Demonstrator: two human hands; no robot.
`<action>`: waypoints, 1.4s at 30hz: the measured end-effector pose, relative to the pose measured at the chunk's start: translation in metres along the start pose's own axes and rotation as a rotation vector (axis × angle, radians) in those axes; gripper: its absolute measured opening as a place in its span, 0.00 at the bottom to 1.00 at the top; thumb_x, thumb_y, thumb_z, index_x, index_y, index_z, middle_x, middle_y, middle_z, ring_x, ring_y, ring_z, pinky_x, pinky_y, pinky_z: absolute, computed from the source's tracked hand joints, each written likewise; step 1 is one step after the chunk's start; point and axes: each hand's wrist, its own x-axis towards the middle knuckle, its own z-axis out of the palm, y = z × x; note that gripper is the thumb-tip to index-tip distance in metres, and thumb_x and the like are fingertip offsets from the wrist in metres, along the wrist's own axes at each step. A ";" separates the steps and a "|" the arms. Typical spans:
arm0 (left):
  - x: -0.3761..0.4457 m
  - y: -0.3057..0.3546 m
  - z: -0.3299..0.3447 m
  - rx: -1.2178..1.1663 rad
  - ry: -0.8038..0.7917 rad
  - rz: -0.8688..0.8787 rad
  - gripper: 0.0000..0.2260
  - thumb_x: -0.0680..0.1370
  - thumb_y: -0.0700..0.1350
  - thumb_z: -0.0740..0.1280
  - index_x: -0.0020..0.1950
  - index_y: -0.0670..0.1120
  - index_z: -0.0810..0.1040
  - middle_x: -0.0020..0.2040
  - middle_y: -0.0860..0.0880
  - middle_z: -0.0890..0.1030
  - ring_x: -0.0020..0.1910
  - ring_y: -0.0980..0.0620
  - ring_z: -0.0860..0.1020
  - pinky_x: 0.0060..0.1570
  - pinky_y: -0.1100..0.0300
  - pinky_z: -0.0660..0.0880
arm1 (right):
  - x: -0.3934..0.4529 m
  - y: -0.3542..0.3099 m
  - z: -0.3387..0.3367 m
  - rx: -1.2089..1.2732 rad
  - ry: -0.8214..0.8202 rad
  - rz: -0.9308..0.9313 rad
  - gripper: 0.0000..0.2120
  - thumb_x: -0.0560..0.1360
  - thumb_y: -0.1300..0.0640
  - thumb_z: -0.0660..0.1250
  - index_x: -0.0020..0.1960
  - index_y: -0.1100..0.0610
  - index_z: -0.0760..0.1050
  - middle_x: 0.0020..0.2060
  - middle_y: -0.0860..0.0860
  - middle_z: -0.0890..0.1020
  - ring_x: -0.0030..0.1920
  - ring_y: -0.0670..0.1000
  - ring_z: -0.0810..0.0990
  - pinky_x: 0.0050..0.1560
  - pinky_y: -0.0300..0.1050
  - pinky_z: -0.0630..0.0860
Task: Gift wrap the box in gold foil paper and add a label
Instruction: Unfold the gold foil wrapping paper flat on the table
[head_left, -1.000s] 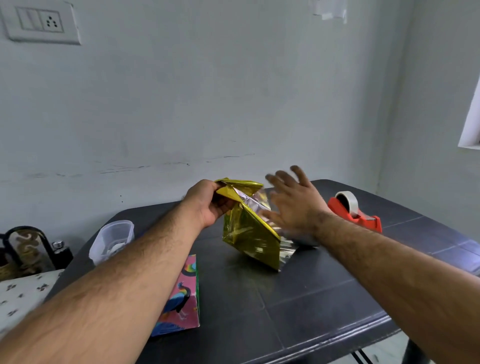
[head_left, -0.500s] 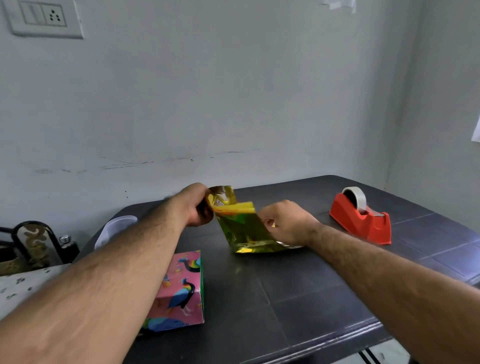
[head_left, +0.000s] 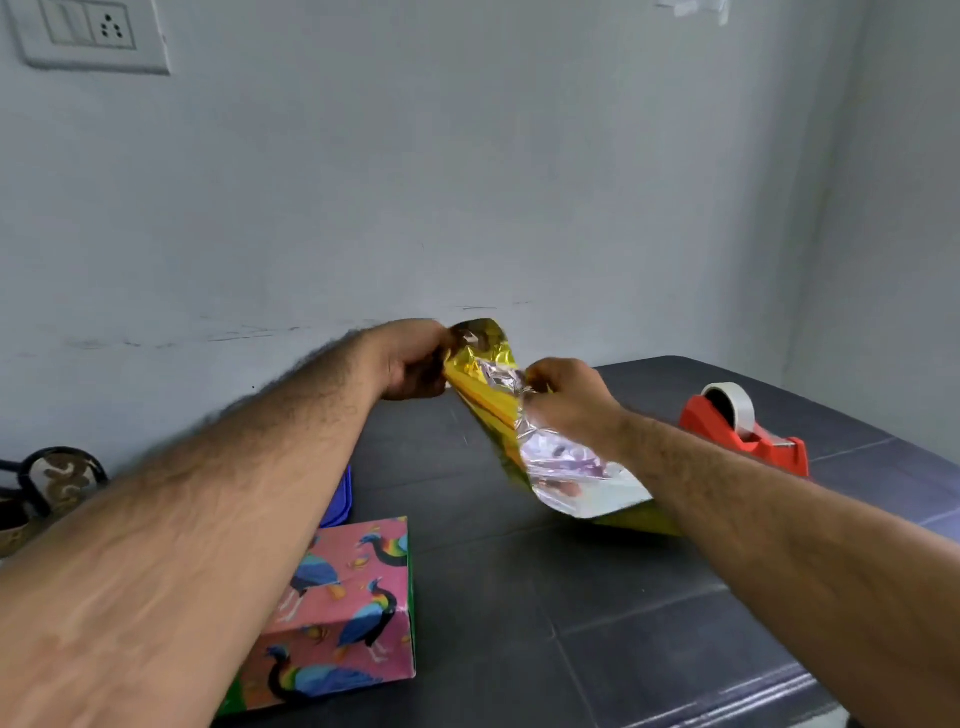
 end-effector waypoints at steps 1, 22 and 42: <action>0.001 0.000 -0.003 0.101 0.114 0.041 0.06 0.81 0.41 0.67 0.45 0.44 0.80 0.39 0.48 0.81 0.38 0.51 0.79 0.42 0.57 0.80 | 0.003 0.000 -0.003 0.061 0.010 0.068 0.08 0.75 0.65 0.70 0.49 0.54 0.82 0.39 0.50 0.82 0.35 0.49 0.79 0.30 0.37 0.74; -0.031 -0.027 0.021 1.791 -0.002 0.802 0.40 0.73 0.81 0.41 0.57 0.60 0.84 0.63 0.55 0.74 0.72 0.53 0.68 0.75 0.30 0.46 | 0.030 -0.012 -0.042 -0.102 0.065 0.448 0.08 0.76 0.68 0.71 0.39 0.61 0.77 0.30 0.54 0.76 0.27 0.49 0.72 0.18 0.30 0.61; 0.017 -0.098 0.066 1.591 -0.363 0.143 0.27 0.82 0.70 0.58 0.74 0.57 0.73 0.68 0.54 0.78 0.68 0.48 0.75 0.71 0.40 0.64 | -0.010 0.059 -0.021 -0.798 -0.014 0.008 0.23 0.72 0.61 0.74 0.66 0.50 0.77 0.64 0.52 0.75 0.66 0.58 0.74 0.62 0.54 0.76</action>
